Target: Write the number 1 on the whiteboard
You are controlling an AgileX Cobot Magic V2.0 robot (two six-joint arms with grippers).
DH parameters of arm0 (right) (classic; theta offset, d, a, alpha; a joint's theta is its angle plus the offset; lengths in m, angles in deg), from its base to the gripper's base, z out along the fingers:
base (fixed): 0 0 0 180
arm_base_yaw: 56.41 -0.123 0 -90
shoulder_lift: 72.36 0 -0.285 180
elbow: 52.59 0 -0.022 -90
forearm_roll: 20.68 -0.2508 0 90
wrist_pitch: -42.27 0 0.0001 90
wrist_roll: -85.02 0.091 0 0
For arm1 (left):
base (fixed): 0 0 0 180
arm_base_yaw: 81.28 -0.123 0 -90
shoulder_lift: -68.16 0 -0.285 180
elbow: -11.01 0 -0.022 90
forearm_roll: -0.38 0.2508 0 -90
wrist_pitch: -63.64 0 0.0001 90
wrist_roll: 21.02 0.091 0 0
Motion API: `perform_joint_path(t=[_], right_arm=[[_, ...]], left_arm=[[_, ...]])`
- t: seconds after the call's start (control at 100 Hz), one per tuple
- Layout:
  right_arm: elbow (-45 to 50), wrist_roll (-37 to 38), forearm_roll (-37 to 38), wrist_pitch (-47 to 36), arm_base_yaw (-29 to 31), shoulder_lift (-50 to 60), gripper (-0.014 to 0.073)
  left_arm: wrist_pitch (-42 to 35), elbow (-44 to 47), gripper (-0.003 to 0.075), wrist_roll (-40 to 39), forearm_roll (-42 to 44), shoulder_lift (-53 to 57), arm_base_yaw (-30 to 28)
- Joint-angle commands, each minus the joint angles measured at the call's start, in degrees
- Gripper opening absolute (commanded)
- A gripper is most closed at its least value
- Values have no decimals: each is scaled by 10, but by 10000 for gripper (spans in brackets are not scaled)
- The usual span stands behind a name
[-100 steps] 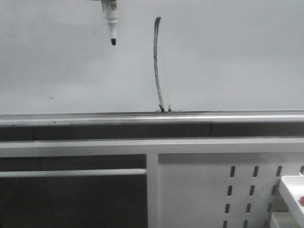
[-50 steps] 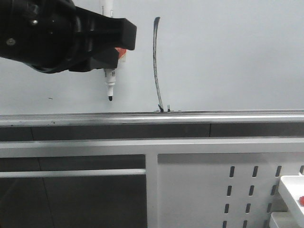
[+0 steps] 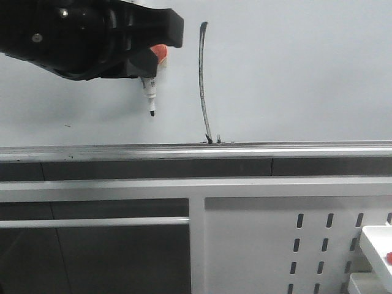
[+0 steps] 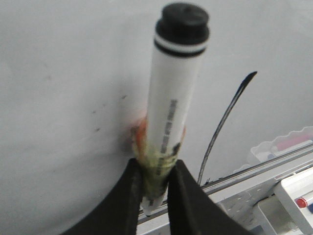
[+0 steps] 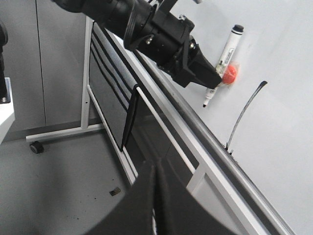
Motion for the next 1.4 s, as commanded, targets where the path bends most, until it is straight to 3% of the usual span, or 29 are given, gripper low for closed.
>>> perform_joint_path(t=[0.0, 0.58, 0.66, 0.95, 1.19, 1.39], right_arm=[[-13, 4, 10, -48, 3, -3, -68], [-12, 12, 9, -46, 3, -3, -68], [-12, 12, 9, -43, 3, -3, -68], [-12, 12, 9, -43, 3, -3, -68], [-12, 12, 9, -42, 3, -3, -68], [-12, 12, 9, -41, 3, -3, -69]], left_arm=[[-53, -42, -20, -6, 11, 5, -22], [-31, -59, -15, -6, 13, -2, -34], [-31, -59, 30, -6, 13, -1, -34], [-32, -85, 337, -6, 18, -1, -34], [-29, -89, 367, -6, 18, -1, -34], [13, -84, 451, -6, 18, 14, -31]])
